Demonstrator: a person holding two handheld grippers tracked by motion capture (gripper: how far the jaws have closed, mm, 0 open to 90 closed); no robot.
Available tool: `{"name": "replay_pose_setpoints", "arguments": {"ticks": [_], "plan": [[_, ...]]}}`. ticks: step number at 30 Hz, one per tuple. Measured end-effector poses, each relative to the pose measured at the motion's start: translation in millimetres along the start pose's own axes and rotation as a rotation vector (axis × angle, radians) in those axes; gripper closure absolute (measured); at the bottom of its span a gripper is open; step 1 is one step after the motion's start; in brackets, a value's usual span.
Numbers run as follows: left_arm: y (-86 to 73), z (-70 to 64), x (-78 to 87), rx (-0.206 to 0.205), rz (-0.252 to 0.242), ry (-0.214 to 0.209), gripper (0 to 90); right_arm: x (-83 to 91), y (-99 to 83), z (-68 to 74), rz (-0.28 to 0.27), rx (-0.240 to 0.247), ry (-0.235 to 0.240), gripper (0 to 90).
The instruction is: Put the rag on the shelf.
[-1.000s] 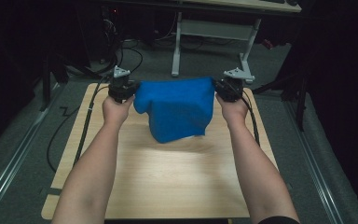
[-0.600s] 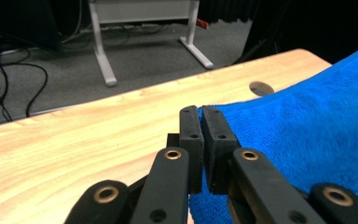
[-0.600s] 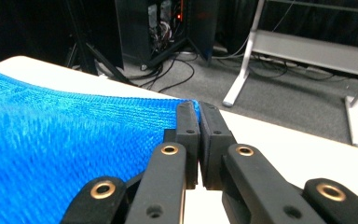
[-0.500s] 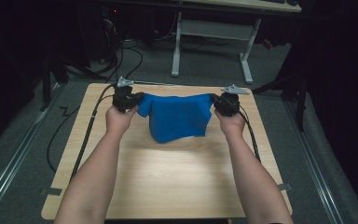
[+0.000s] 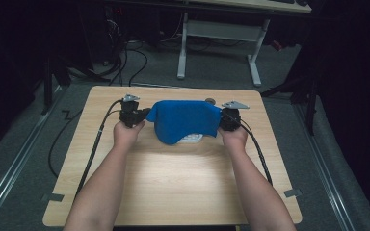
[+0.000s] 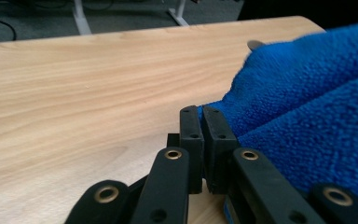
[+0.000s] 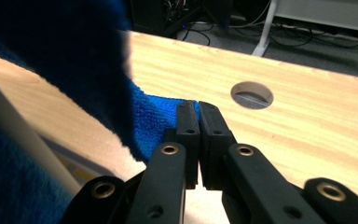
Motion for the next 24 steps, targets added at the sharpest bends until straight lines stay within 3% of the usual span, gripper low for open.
{"name": "replay_pose_setpoints", "arguments": {"ticks": [8,14,24], "plan": [[-11.3,-8.3,-10.0,0.016,0.011,-0.027,87.6,-0.6,-12.7,4.6,0.009,-0.009,0.010,88.6],[-26.6,-6.9,-17.5,0.024,0.058,-0.024,87.6,-1.5,-16.8,4.8,0.026,-0.006,0.006,88.6],[-28.9,-10.6,-19.4,0.026,0.072,-0.039,86.7,-2.5,-21.1,6.5,0.035,-0.001,0.007,88.4]]}}
Point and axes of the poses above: each handheld gripper's, and its own axes: x roughly backward along the jaws, y roughly out of its top, z roughly to its left, the point moved 6 cm from there along -x, roughly forward along the jaws, and after that the axes turned 1 degree about -x, right-handed, at the moved point
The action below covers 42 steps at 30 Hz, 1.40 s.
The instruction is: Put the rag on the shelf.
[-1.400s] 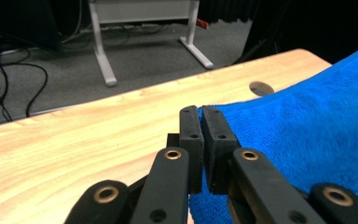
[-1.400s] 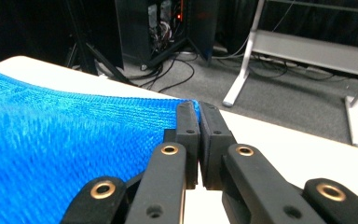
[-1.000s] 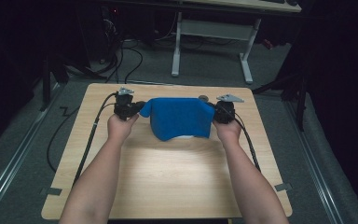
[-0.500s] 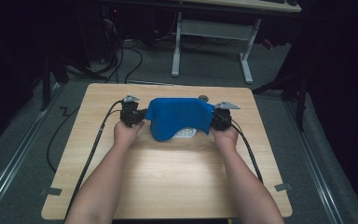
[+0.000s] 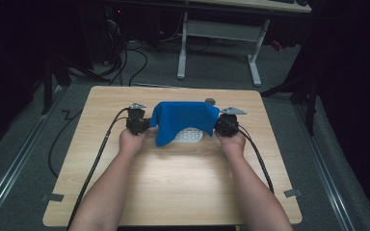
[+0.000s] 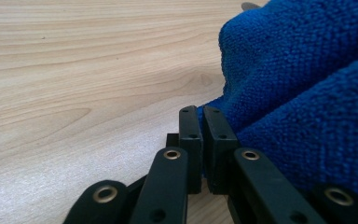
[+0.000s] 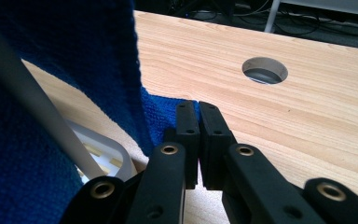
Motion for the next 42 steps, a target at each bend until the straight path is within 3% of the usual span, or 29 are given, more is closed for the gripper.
{"name": "replay_pose_setpoints", "arguments": {"ticks": [6,9,15,27,37,42], "plan": [[1.3,-2.1,2.0,-0.002,-0.003,0.000,83.5,-0.4,-3.6,-1.0,-0.002,-0.014,0.000,88.3],[4.7,-1.2,6.1,0.004,-0.016,0.010,75.1,0.4,-4.3,-2.3,-0.005,-0.022,0.005,87.3],[15.7,5.0,20.8,0.015,-0.060,0.053,60.1,6.1,1.8,-6.4,-0.018,-0.034,-0.004,75.5],[34.9,12.9,57.6,-0.021,-0.138,0.130,52.4,27.6,26.5,-18.5,-0.075,-0.016,-0.043,62.8],[34.4,12.9,67.3,-0.056,-0.138,0.164,49.2,33.7,28.4,-22.7,-0.061,0.000,-0.051,60.5],[23.5,18.6,74.6,-0.017,-0.164,0.162,49.0,35.9,23.9,-21.6,-0.041,0.011,-0.051,59.6]]}}
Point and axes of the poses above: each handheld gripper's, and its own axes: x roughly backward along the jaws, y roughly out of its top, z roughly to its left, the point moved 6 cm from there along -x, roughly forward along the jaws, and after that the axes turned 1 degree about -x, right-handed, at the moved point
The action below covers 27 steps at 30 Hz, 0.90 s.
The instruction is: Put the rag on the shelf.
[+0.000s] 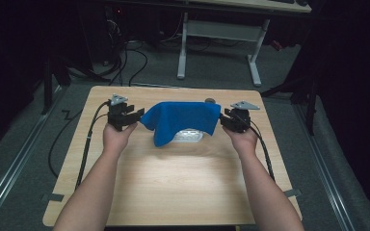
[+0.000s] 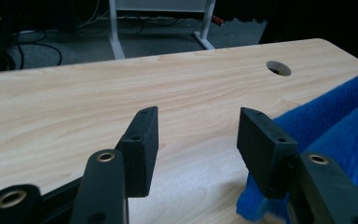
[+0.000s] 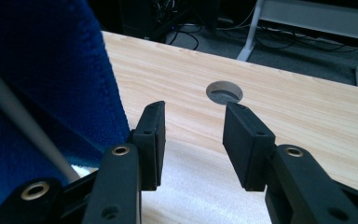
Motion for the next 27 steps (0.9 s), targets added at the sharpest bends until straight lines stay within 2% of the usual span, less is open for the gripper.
{"name": "replay_pose_setpoints", "arguments": {"ticks": [3,5,7,10,12,16,19,21,25,27], "plan": [[-10.1,3.0,5.8,-0.010,0.005,0.011,49.0,2.6,-2.3,1.9,0.002,0.011,-0.003,59.4],[-16.9,4.4,10.5,-0.016,0.005,0.013,49.0,6.4,-4.2,2.1,-0.020,0.018,-0.010,59.4],[-23.1,5.3,15.6,-0.015,0.002,0.011,49.0,9.2,-8.4,2.0,-0.008,0.001,-0.002,58.0],[-31.4,6.2,22.3,-0.009,0.002,0.010,49.0,13.3,-13.2,1.6,-0.001,0.024,-0.009,57.2],[-37.3,5.5,26.4,-0.009,0.005,0.007,49.0,18.0,-15.1,1.9,-0.026,0.023,-0.007,57.1],[-49.0,3.7,34.6,-0.026,0.029,0.022,48.9,25.9,-20.5,2.9,-0.006,0.038,0.001,54.5],[-56.4,-1.9,45.5,0.000,0.009,-0.004,48.8,37.7,-24.8,6.6,-0.028,0.039,0.011,52.8],[-60.2,-6.1,52.2,-0.004,-0.002,-0.013,48.8,42.2,-27.4,8.7,-0.012,0.042,0.018,50.8],[-70.1,-17.8,69.5,-0.024,-0.013,-0.037,48.2,59.7,-33.4,15.9,-0.054,0.077,0.023,47.3],[-74.8,-23.4,77.6,-0.026,-0.016,-0.054,48.0,68.0,-37.6,21.4,-0.039,0.086,0.032,43.4]]}}
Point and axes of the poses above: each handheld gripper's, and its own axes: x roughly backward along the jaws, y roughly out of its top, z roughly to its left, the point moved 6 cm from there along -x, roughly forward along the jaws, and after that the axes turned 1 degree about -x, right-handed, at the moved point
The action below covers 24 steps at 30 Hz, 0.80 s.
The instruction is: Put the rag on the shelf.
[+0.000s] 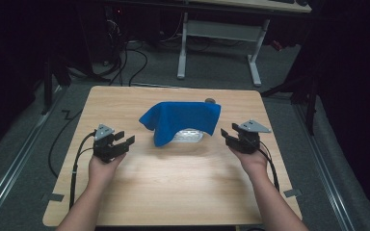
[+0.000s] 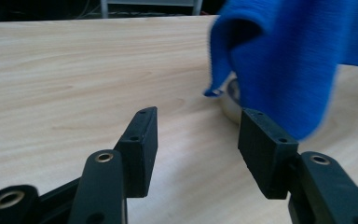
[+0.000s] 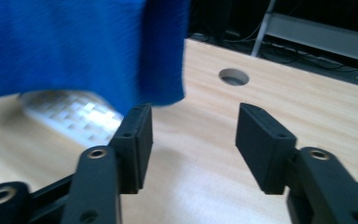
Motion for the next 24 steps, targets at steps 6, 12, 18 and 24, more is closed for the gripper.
{"name": "replay_pose_setpoints", "arguments": {"ticks": [6,12,18,24], "plan": [[-21.2,-22.4,23.9,-0.021,0.014,-0.048,46.4,25.7,-10.1,25.2,-0.003,0.064,0.032,40.6],[-60.1,-54.9,48.7,-0.041,0.063,-0.081,45.2,44.0,-34.7,61.2,0.029,0.079,0.073,39.2],[-100.1,-95.7,52.2,-0.046,0.150,-0.146,42.8,55.7,-86.3,92.6,0.064,0.005,0.094,43.5],[-98.2,-96.5,40.9,-0.037,0.167,-0.169,43.2,48.8,-91.2,93.9,0.107,0.020,0.089,42.5]]}}
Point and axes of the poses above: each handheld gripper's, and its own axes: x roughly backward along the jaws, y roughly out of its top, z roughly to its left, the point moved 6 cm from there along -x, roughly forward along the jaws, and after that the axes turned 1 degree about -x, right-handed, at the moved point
